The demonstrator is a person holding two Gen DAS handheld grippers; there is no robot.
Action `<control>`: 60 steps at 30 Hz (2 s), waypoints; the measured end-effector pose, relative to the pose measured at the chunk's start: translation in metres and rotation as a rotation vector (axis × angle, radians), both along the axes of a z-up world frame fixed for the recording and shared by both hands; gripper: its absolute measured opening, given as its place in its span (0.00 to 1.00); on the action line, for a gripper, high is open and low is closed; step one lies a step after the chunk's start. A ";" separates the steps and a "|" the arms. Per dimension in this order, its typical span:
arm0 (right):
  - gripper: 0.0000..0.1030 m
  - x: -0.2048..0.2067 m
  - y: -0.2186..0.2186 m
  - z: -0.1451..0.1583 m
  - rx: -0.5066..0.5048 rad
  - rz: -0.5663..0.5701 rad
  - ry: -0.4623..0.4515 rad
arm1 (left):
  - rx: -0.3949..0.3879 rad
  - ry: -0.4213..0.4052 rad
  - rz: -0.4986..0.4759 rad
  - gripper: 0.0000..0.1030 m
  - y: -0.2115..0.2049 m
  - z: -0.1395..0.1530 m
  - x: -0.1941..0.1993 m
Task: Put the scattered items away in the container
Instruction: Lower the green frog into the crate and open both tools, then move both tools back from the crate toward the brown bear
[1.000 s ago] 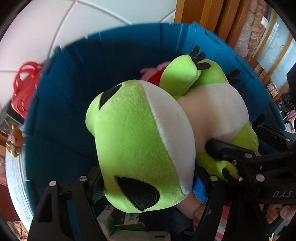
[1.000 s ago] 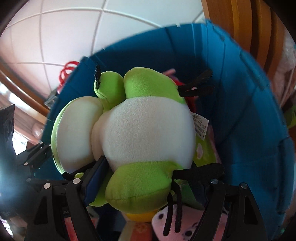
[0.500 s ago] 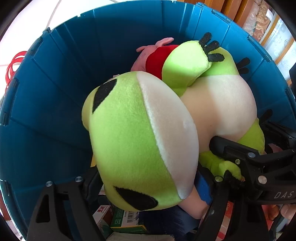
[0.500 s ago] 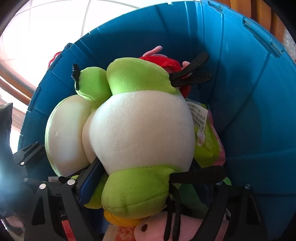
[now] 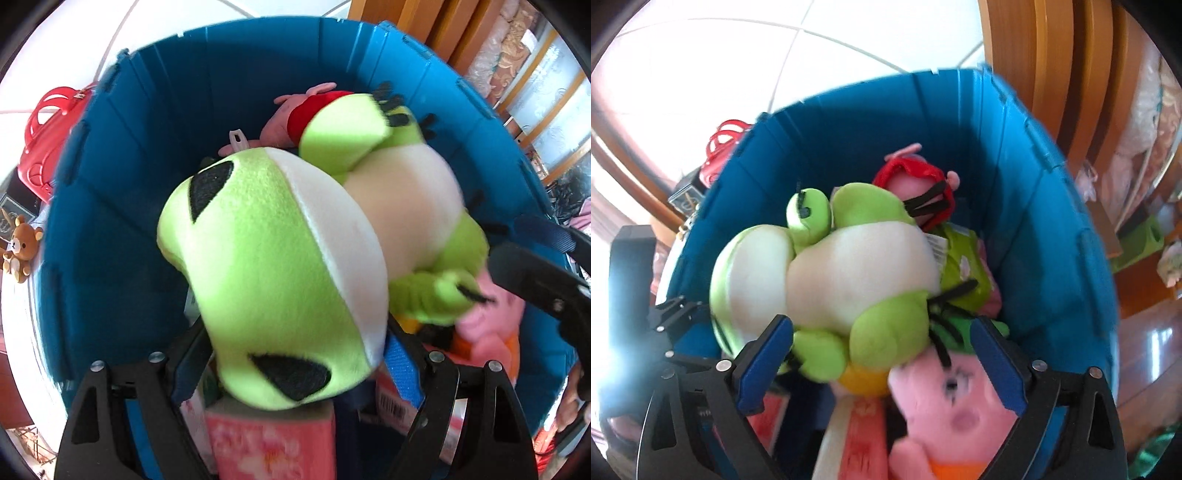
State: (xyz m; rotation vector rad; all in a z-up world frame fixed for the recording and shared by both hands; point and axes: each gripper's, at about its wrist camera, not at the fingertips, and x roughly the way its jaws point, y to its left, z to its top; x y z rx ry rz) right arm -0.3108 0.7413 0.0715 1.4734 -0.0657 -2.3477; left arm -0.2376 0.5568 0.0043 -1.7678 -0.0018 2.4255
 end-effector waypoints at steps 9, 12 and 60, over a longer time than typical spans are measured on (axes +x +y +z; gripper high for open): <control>0.99 0.056 -0.013 0.018 0.088 0.055 0.083 | -0.077 0.175 -0.048 0.81 -0.001 0.043 0.063; 0.99 0.069 -0.015 0.014 0.119 0.072 0.113 | -0.081 0.221 -0.047 0.81 -0.011 0.048 0.074; 1.00 0.260 -0.267 0.039 -0.121 0.313 0.343 | -0.171 0.531 0.476 0.81 -0.342 0.046 0.328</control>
